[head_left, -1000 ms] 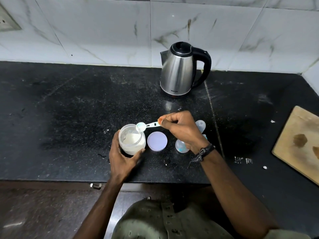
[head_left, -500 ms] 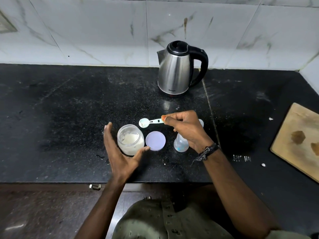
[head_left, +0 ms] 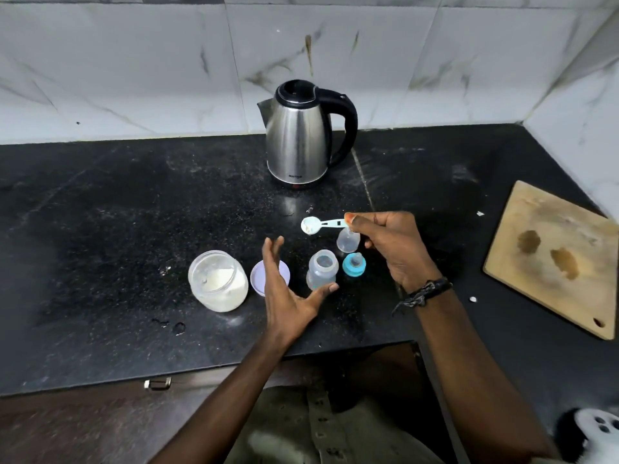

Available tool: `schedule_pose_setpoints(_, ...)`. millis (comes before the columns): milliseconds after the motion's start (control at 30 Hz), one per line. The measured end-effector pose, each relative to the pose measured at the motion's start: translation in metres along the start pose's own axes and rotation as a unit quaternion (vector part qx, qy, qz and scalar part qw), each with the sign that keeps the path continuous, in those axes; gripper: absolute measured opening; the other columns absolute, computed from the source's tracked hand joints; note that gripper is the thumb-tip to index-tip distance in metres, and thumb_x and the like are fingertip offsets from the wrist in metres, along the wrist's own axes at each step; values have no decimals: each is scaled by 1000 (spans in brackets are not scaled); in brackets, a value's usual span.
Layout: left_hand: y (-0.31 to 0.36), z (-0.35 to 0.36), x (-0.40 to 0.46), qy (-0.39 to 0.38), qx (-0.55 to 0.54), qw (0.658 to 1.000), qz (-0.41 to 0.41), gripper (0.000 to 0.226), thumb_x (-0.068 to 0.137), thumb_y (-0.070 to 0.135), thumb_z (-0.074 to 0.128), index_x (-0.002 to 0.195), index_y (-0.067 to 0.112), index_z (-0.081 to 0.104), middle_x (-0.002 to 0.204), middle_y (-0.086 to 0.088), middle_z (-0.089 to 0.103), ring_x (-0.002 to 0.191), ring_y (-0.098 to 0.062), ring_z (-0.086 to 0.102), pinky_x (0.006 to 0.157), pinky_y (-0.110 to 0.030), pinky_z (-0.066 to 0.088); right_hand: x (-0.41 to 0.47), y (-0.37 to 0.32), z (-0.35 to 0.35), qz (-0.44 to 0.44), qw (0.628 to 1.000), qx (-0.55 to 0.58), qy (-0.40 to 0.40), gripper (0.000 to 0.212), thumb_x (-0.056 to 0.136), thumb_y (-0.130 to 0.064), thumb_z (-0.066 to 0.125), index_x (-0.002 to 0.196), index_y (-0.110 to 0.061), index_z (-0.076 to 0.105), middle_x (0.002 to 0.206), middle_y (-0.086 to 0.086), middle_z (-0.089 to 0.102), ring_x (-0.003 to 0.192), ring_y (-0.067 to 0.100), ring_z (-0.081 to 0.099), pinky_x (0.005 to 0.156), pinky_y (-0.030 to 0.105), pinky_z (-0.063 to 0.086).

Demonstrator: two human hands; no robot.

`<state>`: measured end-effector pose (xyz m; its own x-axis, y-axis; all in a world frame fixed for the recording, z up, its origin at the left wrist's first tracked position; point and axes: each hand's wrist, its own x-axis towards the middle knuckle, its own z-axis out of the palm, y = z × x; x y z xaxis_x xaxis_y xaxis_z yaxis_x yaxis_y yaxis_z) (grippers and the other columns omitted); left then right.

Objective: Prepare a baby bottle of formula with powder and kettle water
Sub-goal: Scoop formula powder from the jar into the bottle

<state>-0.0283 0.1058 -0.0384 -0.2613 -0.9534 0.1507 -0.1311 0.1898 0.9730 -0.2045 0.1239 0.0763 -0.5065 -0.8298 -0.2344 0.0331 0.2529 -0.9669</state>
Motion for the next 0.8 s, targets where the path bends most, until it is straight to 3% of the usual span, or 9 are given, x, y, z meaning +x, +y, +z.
schedule_pose_setpoints(100,-13,13,2,-49,7,998,-26,137,57,48,95,162,18,12,155,2,42,144,5,40,116,-11,30,-3,3,-13,5,1000,-4,15,13,85,-24,78,87,-11,79,89,9,77,74,4,62,56,14,45)
schedule_pose_setpoints(200,-21,25,4,-61,20,997,-45,136,58,30,103,161,15,15,146,5,53,133,7,50,109,-7,37,-5,7,-22,11,1000,-17,19,10,85,-26,78,79,-17,78,83,-2,78,78,3,65,61,19,45)
schedule_pose_setpoints(333,-21,33,7,-28,54,997,-45,101,64,15,100,148,8,44,127,15,60,116,4,55,97,0,40,-8,8,-29,15,1000,-17,16,9,85,-25,77,79,-19,78,84,-6,78,81,2,65,64,22,45)
schedule_pose_setpoints(433,-22,33,7,-9,59,997,-38,68,67,12,98,126,11,62,118,5,70,103,4,63,94,-18,52,-9,7,-32,13,1000,-17,16,7,85,-25,77,80,-19,78,86,-6,78,82,2,65,65,22,46)
schedule_pose_setpoints(533,-15,31,7,2,37,999,-29,61,69,7,96,118,18,63,110,8,70,101,14,62,88,-10,49,-9,6,-33,9,1000,-18,12,7,85,-26,77,82,-19,78,86,-7,78,82,0,66,64,19,46)
schedule_pose_setpoints(800,4,21,11,38,-15,999,-14,65,71,3,94,113,38,59,110,17,71,101,12,64,89,-8,47,-8,-2,-28,-8,1000,9,-14,6,85,-22,76,84,-17,79,97,4,78,85,5,66,65,19,46)
